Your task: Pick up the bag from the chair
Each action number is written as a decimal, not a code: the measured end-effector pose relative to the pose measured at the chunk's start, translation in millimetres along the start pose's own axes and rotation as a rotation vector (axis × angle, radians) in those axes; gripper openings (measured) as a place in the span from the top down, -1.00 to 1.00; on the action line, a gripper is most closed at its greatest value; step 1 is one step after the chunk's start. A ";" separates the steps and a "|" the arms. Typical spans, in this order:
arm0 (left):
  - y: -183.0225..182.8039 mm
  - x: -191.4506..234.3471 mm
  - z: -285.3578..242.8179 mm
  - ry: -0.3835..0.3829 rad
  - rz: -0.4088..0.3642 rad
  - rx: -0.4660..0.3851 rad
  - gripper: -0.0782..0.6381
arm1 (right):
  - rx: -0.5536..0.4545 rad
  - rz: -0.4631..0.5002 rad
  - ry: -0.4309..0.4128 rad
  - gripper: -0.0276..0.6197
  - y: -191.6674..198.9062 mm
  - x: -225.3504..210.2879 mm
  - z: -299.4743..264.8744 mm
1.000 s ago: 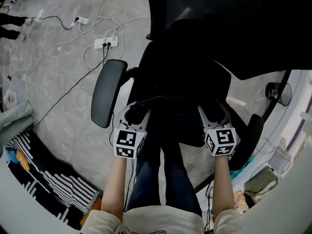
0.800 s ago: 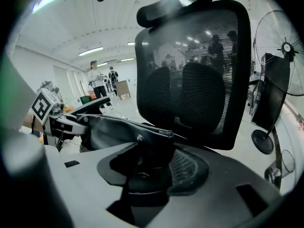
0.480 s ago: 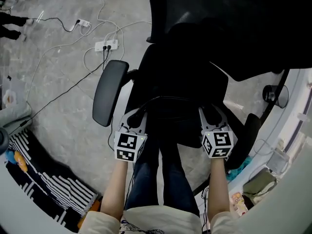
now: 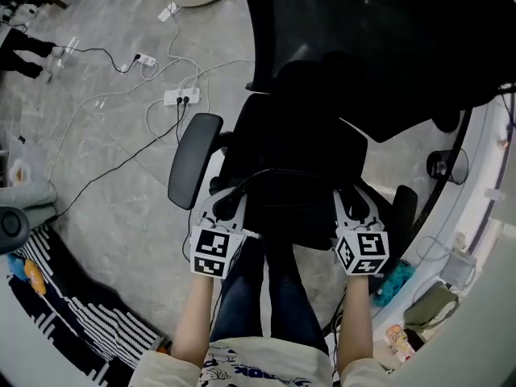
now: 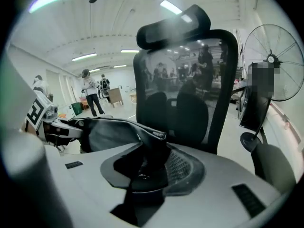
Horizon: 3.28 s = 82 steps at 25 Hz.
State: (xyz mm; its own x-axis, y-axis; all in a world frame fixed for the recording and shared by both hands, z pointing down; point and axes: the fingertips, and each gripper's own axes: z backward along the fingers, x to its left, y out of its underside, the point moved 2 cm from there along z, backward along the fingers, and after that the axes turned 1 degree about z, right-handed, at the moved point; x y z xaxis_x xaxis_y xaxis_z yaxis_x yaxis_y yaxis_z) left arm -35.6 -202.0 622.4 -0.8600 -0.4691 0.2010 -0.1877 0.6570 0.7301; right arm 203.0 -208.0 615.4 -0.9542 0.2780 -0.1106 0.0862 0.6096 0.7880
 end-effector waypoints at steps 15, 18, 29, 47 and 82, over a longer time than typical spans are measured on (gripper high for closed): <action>-132.4 -30.9 109.1 0.004 -0.135 -0.151 0.69 | -0.202 -0.016 0.101 0.48 -120.8 26.9 121.8; -154.2 -40.8 132.3 0.006 -0.167 -0.187 0.69 | -0.240 -0.016 0.117 0.48 -140.7 32.4 148.6; -210.6 -85.5 203.2 0.013 -0.246 -0.283 0.68 | -0.357 -0.013 0.176 0.49 -188.0 42.0 239.8; -244.5 -116.1 269.5 0.011 -0.288 -0.392 0.68 | -0.478 0.019 0.210 0.49 -224.0 61.5 313.1; -240.4 -127.5 279.2 0.034 -0.299 -0.397 0.69 | -0.496 0.018 0.240 0.50 -220.5 64.8 333.4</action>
State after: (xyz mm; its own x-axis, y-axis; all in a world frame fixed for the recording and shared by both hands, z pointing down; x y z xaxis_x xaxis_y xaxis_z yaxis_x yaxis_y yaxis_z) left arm -13.4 -135.3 239.0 -0.7786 -0.6263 -0.0387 -0.2227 0.2182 0.9501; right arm 217.6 -76.9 232.5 -0.9974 0.0723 0.0007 0.0128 0.1668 0.9859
